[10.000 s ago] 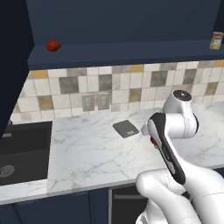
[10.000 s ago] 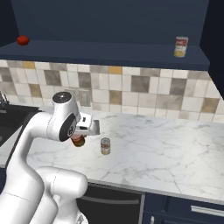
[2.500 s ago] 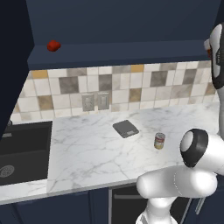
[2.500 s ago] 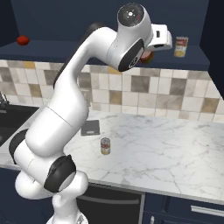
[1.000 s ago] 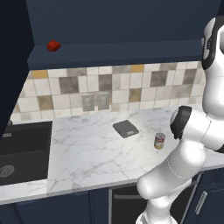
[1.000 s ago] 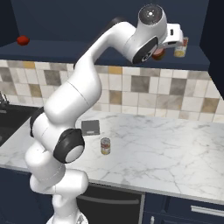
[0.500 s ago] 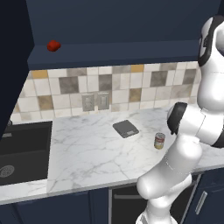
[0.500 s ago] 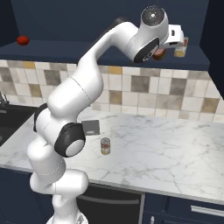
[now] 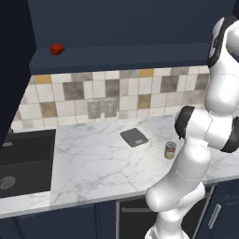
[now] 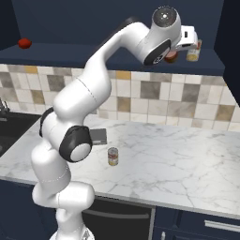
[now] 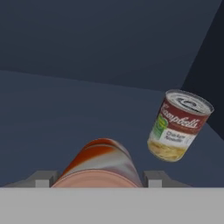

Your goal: Pick the cans from the counter and place them in their designated side in the cabinet.

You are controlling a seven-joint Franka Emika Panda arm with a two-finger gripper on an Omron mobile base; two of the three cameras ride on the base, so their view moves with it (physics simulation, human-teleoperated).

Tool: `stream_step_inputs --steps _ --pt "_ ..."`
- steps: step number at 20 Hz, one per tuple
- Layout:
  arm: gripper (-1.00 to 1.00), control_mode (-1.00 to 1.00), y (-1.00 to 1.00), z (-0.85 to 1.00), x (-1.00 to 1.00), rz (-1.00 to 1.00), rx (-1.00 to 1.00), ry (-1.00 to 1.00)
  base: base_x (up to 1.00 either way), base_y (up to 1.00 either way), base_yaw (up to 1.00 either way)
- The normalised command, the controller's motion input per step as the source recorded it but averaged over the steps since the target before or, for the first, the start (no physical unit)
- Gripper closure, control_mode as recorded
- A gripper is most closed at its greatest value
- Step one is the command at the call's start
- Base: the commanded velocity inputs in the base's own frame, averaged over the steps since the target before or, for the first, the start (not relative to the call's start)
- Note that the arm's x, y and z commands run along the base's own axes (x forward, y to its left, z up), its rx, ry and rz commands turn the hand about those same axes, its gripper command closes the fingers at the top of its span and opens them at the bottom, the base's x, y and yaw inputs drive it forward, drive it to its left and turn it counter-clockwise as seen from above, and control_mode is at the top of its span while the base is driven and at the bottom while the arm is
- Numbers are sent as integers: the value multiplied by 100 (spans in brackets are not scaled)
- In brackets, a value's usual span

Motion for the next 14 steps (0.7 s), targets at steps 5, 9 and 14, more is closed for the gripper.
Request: stream_step_inputs --steps 5,9,14 --pt "100 -100 -5 -9 19 0 0 0 0 0 0" --pt "100 -100 -9 -16 15 0 0 2 0 0 0" --pt "100 -100 -8 -20 14 0 0 4 0 0 0"
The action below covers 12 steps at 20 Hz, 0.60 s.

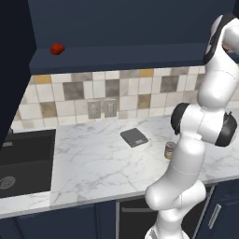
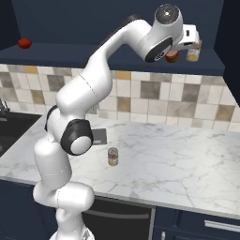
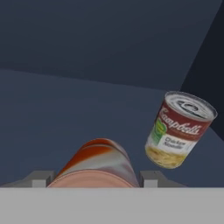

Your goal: Pick the cans from the counter and place them in their designated side in the cabinet.

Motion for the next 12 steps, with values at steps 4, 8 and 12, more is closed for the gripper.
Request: stream_step_inputs --steps 4,8,12 --pt "100 -100 -6 -23 16 0 0 4 0 0 0" --pt "100 -100 -5 -24 14 0 0 3 0 0 0" --pt "100 -100 0 -25 16 0 0 0 0 0 0"
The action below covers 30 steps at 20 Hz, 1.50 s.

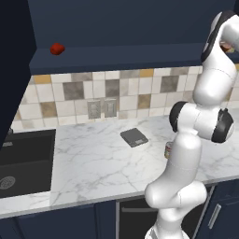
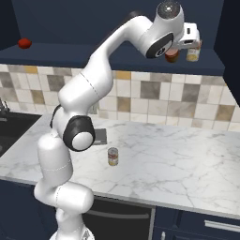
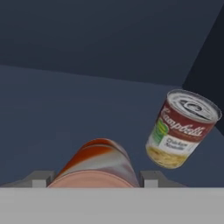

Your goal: Pick the cans from the counter and place them in their designated side in the cabinet.

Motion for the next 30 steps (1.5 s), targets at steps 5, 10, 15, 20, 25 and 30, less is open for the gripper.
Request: stream_step_inputs --steps 5,10,15,20,25,30 --pt "100 -100 0 -27 19 0 0 0 0 0 0" --pt "-100 -100 0 -25 16 0 0 -1 0 0 0" --pt "-100 -100 0 -11 18 0 0 -6 0 0 0" --pt "-100 -100 0 -6 26 0 0 -6 0 0 0" --pt "-100 -100 0 0 22 0 0 -9 0 0 0" --pt "-100 -100 -2 0 3 2 0 -17 0 0 0"
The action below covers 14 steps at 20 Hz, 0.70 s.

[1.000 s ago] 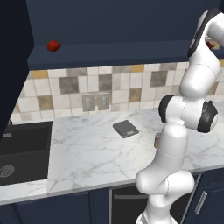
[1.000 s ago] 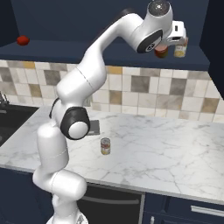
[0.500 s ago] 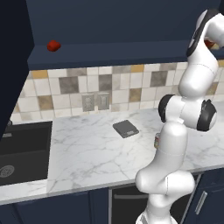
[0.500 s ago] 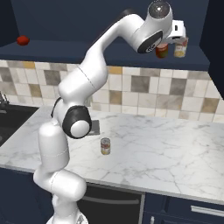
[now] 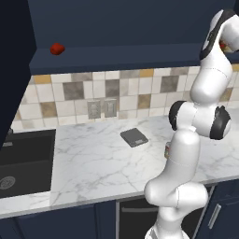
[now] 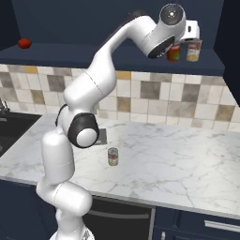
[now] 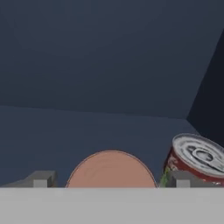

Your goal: Pick the cans from the counter and place them in their designated side in the cabinet.

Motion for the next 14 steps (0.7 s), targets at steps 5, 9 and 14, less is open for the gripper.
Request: stream_step_inputs --steps 5,9,14 --pt "-100 -100 -2 0 0 4 0 -21 0 0 0" --pt "-100 -100 0 0 -4 5 0 -24 0 0 0" --pt "-100 -100 1 2 -23 5 0 -22 0 0 0"
